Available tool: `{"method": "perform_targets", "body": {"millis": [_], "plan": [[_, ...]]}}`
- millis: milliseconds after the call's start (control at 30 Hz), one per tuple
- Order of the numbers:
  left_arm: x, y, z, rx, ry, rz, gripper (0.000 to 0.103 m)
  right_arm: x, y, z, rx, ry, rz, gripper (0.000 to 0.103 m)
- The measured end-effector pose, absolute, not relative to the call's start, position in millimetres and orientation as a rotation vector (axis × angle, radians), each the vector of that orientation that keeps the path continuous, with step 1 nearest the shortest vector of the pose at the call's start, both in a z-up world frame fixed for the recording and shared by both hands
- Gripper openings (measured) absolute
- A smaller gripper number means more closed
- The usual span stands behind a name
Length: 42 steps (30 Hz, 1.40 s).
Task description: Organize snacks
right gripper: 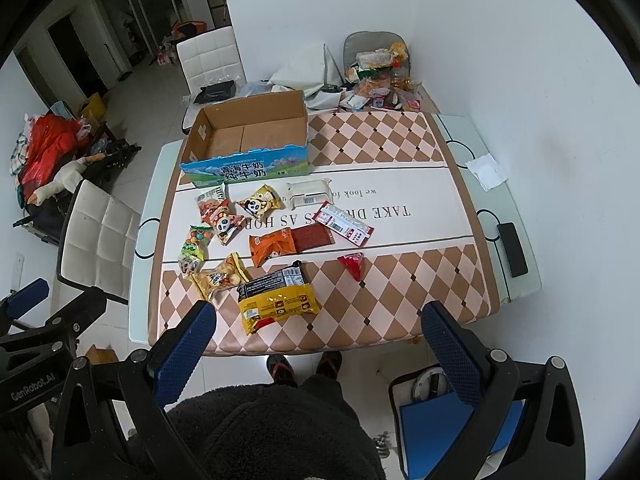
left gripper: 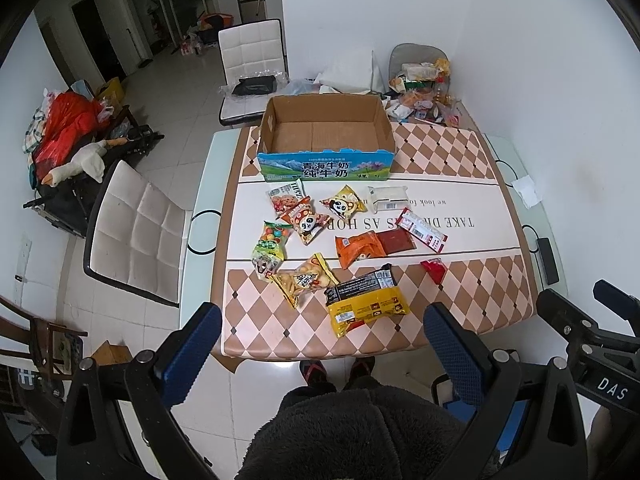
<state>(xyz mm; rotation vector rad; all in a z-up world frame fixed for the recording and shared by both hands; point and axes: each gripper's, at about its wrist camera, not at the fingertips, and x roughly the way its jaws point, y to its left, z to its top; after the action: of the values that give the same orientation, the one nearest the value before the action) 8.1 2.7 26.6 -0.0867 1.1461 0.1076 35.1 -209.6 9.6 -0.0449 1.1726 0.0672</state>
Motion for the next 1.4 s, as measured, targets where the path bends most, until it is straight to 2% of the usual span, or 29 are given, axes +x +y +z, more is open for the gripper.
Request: {"method": "perform_targets", "body": {"millis": [1400], "plan": [[16.2, 3.2, 18.8, -0.086, 1.160, 0.109, 0.103, 48.6, -205.7, 3.8, -0.037, 1.199, 0.085, 0.103]]}}
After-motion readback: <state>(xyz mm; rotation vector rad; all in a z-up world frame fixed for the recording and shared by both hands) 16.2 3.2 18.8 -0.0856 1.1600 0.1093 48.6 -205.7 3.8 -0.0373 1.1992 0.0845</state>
